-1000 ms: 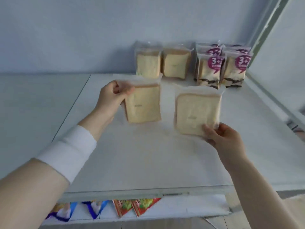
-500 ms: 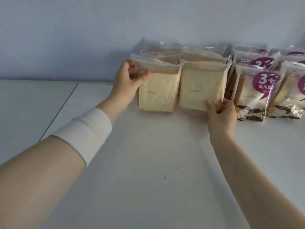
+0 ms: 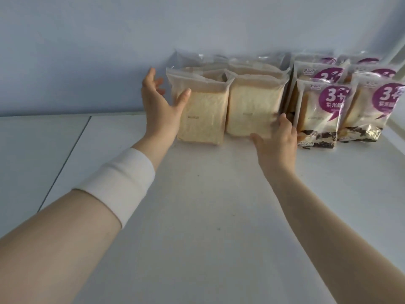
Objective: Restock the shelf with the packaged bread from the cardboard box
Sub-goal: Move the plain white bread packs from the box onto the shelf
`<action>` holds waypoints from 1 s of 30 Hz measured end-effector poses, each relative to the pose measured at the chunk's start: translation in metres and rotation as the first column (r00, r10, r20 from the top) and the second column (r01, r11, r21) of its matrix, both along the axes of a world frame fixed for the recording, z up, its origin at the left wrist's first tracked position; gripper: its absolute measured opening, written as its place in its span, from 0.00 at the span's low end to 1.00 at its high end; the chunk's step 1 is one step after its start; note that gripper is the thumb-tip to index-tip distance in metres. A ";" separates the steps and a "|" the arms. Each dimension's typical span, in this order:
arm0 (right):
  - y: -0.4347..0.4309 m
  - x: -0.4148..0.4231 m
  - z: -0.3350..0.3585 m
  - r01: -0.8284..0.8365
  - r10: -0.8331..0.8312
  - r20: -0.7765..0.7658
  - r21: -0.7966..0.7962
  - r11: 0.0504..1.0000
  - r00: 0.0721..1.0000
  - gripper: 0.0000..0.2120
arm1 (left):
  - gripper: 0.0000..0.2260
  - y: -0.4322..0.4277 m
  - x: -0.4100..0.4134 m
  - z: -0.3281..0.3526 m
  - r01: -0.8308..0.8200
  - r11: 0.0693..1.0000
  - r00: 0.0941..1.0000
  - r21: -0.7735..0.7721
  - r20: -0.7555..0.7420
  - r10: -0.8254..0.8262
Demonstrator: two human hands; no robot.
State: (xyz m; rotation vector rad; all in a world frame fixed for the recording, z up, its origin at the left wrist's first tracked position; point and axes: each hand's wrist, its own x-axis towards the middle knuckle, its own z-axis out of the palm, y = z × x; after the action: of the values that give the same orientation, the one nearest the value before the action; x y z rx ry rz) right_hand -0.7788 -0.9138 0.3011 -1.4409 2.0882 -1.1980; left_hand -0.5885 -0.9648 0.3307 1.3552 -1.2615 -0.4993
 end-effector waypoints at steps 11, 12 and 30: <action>0.207 -0.055 0.018 0.154 -0.005 -0.597 0.198 0.968 0.802 0.29 | 0.29 0.182 -0.084 0.019 0.477 0.809 0.013 0.345 0.917 -0.399; 0.229 -0.068 0.020 0.189 -0.021 -0.608 0.213 0.959 0.793 0.29 | 0.28 0.200 -0.101 0.019 0.479 0.799 -0.047 0.364 0.919 -0.391; 0.694 -0.318 -0.139 0.648 -0.485 -0.456 0.663 0.374 0.746 0.20 | 0.24 0.544 -0.478 -0.146 0.609 0.270 -0.615 0.746 0.659 -0.434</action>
State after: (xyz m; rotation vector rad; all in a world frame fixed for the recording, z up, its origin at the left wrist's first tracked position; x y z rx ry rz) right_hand -1.0970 -0.2194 0.1617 -0.3731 2.8174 -0.0974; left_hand -1.0669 -0.4209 0.1850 0.1179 -3.5432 -0.0567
